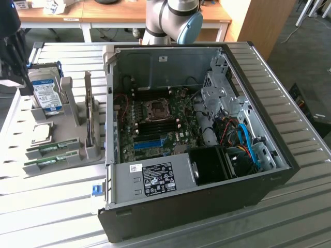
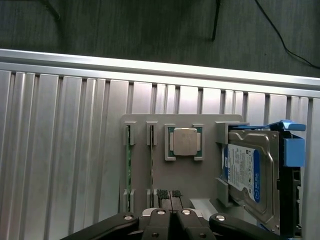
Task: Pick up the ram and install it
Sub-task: 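Pick up the ram and move it above insertion slot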
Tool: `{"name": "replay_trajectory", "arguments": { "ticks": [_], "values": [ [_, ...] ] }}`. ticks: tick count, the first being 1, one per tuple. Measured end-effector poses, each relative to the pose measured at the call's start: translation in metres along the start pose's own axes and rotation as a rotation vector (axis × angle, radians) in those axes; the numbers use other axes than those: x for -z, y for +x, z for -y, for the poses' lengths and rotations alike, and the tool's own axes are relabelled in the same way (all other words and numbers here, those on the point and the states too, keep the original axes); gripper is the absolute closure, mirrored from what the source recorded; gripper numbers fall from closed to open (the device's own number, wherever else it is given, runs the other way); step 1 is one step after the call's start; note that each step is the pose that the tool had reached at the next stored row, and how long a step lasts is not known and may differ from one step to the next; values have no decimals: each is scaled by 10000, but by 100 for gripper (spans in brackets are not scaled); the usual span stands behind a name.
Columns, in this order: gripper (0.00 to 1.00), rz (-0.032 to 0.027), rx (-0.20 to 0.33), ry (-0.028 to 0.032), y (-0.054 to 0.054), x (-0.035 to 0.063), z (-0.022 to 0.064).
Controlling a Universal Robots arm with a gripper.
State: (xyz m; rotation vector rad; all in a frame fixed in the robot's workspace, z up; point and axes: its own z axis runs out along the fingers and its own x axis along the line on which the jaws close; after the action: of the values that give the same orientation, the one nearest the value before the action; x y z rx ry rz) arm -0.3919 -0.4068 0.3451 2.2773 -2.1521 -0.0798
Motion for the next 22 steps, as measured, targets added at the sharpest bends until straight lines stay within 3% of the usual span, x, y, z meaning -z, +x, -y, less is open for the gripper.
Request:
{"name": "replay_trajectory", "arguments": {
  "ticks": [22],
  "values": [
    [89, -1, 8, -1, 15, -400, 16]
  ]
}}
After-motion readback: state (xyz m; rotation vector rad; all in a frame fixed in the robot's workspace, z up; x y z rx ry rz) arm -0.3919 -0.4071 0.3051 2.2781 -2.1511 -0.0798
